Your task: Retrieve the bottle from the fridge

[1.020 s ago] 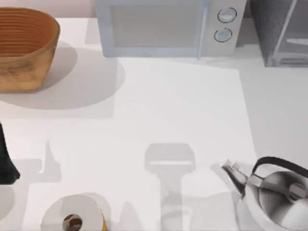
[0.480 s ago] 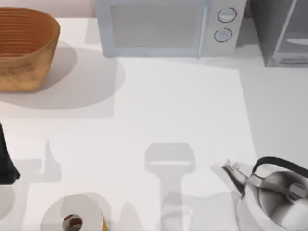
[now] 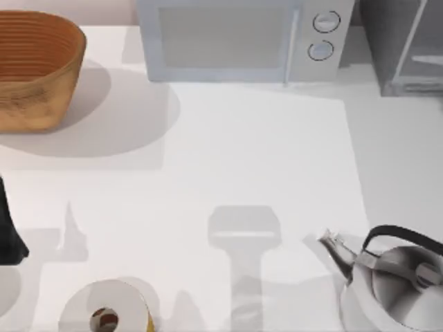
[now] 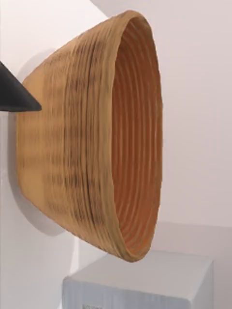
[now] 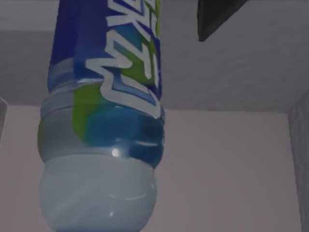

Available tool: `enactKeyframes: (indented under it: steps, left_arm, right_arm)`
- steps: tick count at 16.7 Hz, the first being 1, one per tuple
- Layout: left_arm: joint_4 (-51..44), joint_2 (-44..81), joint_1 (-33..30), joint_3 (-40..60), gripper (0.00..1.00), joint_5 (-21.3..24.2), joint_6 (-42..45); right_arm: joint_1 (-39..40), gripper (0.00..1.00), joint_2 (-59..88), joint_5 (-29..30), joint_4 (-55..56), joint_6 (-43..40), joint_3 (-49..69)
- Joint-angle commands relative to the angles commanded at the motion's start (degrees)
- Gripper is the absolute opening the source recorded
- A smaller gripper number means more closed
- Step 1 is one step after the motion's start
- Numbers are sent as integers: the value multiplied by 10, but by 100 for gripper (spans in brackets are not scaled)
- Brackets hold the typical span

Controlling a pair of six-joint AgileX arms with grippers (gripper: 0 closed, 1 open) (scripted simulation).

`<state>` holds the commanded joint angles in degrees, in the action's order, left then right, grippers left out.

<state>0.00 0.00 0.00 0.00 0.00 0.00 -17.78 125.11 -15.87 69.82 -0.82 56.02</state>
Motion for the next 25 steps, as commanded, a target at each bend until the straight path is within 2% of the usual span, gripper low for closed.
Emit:
enactKeyframes:
  steps: [3, 9, 16, 21, 25]
  left_arm:
    - [0, 0, 0, 0, 100, 0, 0]
    - [0, 0, 0, 0, 100, 0, 0]
    - [0, 0, 0, 0, 100, 0, 0]
    - [0, 0, 0, 0, 100, 0, 0]
    - [0, 0, 0, 0, 100, 0, 0]
  right_arm:
    - [17, 100, 18, 19, -34, -2, 44]
    - [17, 100, 23, 20, -40, -2, 53]
    - [34, 100, 96, 37, -114, -3, 204]
    - [36, 100, 104, 39, -124, -3, 218]
    - [36, 70, 104, 39, -124, -3, 218]
